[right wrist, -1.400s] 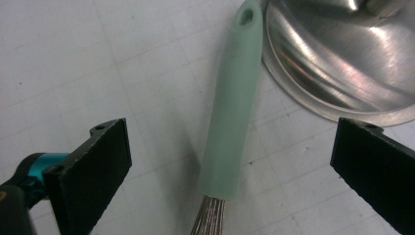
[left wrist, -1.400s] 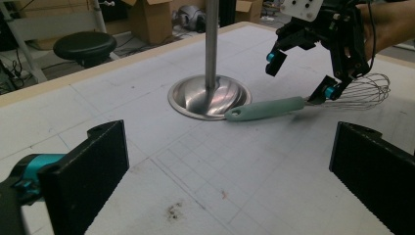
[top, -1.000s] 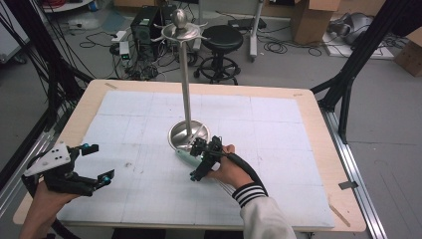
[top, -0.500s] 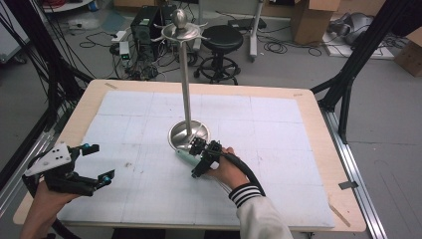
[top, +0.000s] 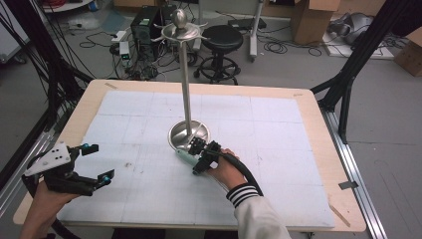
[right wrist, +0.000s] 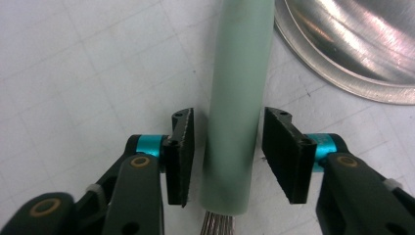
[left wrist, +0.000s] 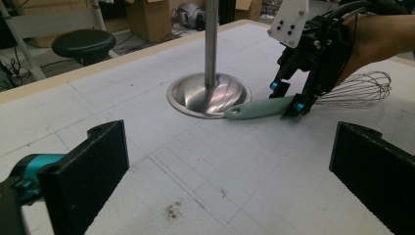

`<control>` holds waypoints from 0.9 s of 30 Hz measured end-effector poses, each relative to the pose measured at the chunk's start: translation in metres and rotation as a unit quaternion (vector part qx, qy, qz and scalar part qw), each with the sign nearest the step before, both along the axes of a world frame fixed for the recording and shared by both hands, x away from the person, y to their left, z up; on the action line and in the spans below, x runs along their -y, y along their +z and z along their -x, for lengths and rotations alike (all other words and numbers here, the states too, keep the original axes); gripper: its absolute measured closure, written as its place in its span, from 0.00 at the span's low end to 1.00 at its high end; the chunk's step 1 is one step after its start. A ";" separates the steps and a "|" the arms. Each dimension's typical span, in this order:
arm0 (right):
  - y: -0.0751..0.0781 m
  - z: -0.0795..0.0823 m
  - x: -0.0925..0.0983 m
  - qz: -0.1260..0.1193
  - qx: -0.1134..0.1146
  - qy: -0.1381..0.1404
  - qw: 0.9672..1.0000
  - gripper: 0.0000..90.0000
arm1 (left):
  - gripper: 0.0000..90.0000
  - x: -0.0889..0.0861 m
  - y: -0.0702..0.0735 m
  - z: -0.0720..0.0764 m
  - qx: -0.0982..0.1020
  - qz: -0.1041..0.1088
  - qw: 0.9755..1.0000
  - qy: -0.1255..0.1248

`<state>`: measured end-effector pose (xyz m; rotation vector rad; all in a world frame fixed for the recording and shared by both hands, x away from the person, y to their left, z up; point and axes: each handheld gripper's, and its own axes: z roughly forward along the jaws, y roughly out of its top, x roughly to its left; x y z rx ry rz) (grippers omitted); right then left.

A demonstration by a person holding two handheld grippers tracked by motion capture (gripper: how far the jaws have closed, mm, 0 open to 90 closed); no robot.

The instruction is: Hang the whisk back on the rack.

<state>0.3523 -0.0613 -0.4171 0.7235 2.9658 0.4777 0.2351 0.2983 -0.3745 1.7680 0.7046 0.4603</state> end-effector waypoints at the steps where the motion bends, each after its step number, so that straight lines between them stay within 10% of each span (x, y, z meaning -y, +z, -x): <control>1: 0.000 0.000 0.000 0.004 0.005 0.002 1.000 0.65 | 0.02 0.000 0.000 0.000 0.000 0.001 1.000 0.000; 11: 0.002 -0.001 -0.004 0.022 0.005 -0.027 0.999 0.76 | 0.02 0.001 0.001 0.000 0.001 0.000 1.000 -0.002; 27: 0.013 0.005 0.001 -0.002 0.004 0.025 1.000 0.77 | 0.02 0.001 0.001 0.001 0.000 -0.005 1.000 0.001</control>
